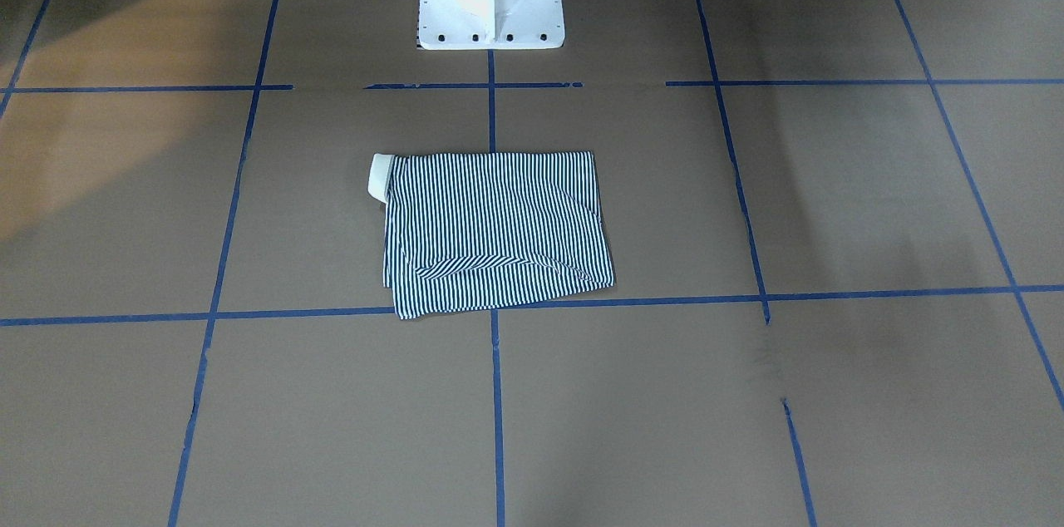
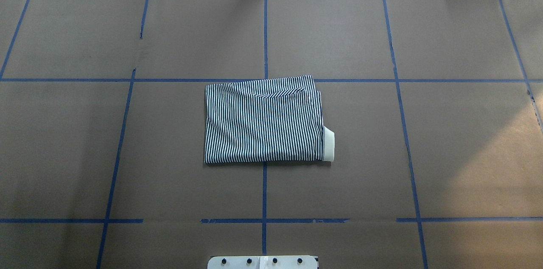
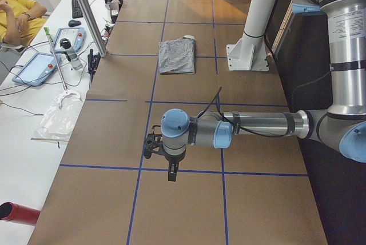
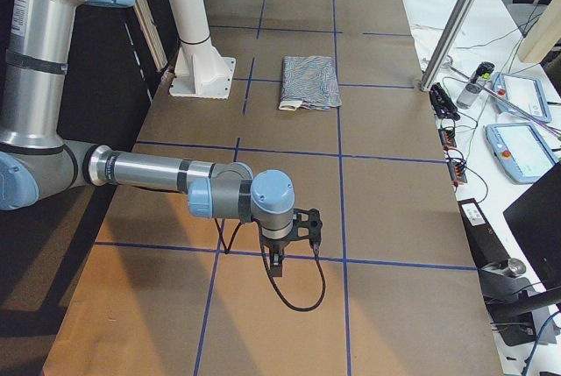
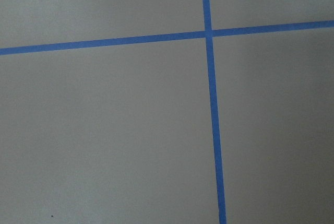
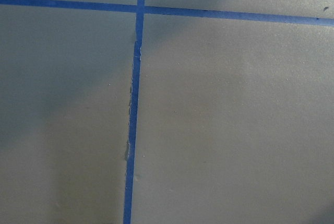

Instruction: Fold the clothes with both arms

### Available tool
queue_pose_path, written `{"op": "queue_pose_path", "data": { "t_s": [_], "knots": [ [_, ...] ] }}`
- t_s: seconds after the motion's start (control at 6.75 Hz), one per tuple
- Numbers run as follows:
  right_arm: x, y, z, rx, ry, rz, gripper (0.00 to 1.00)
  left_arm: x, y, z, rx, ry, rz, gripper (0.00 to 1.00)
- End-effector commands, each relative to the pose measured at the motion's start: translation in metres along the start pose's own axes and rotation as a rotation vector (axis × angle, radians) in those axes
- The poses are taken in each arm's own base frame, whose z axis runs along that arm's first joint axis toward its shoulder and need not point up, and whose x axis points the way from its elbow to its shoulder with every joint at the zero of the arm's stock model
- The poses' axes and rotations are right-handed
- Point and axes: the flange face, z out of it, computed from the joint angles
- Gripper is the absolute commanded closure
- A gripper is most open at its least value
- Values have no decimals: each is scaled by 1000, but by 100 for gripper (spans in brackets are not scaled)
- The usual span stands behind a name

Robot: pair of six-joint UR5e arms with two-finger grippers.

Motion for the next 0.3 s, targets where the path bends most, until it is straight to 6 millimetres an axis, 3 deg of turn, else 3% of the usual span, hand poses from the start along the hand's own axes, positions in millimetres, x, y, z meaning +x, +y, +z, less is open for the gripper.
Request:
{"op": "queue_pose_path", "data": {
  "t_s": [0.0,0.15],
  "knots": [
    [-1,0,1,-1,0,-1,0,0,0,0,0,0,0,0],
    [-1,0,1,-1,0,-1,0,0,0,0,0,0,0,0]
  ]
}}
